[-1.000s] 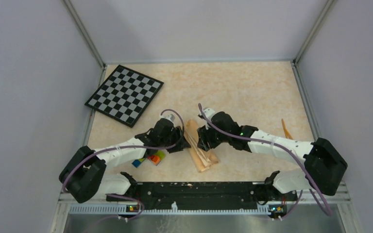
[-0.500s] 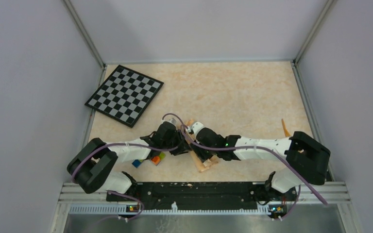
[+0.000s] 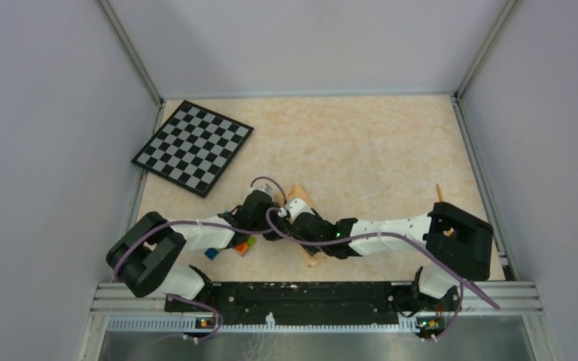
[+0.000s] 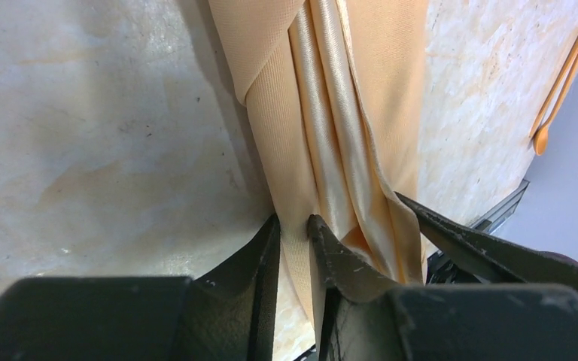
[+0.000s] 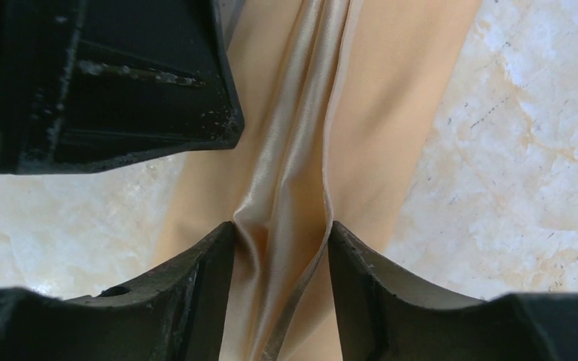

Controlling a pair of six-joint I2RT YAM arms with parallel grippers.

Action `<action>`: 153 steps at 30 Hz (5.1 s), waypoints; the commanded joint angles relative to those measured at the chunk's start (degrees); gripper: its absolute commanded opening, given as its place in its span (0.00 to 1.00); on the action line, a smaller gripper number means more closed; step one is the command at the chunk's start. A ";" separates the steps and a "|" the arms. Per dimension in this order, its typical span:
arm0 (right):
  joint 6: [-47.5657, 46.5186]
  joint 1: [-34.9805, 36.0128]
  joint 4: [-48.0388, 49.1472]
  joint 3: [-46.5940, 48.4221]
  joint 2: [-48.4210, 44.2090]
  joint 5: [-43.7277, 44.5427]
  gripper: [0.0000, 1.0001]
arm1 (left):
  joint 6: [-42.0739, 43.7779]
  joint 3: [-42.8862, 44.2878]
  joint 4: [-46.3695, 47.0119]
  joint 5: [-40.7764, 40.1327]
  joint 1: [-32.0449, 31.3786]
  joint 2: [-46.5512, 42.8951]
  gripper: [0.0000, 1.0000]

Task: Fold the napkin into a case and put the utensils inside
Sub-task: Pick up the top corner of the smaller rectangle folded napkin.

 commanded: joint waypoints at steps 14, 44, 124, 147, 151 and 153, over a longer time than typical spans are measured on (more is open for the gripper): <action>7.33 1.93 -0.98 6.19 -3.08 -0.75 0.00 | -5.49 -5.46 6.98 -4.30 -2.01 1.47 0.11; 23.65 -3.60 15.83 -7.44 -7.65 -12.03 0.00 | -14.68 -7.43 5.26 -20.10 -10.54 -2.83 0.00; 26.33 -28.72 34.39 7.05 12.98 -34.66 0.42 | 34.80 27.06 -16.71 -12.97 4.81 7.20 0.35; 30.17 -28.78 35.06 5.34 11.67 -33.10 0.00 | 36.02 24.87 -14.03 -11.26 4.99 8.16 0.44; 31.09 -28.72 36.16 3.60 9.89 -32.52 0.00 | 37.06 25.33 -14.24 -11.67 4.58 8.99 0.39; 31.24 -28.72 36.35 3.30 9.54 -32.53 0.00 | 37.46 25.71 -14.47 -12.49 4.20 9.47 0.38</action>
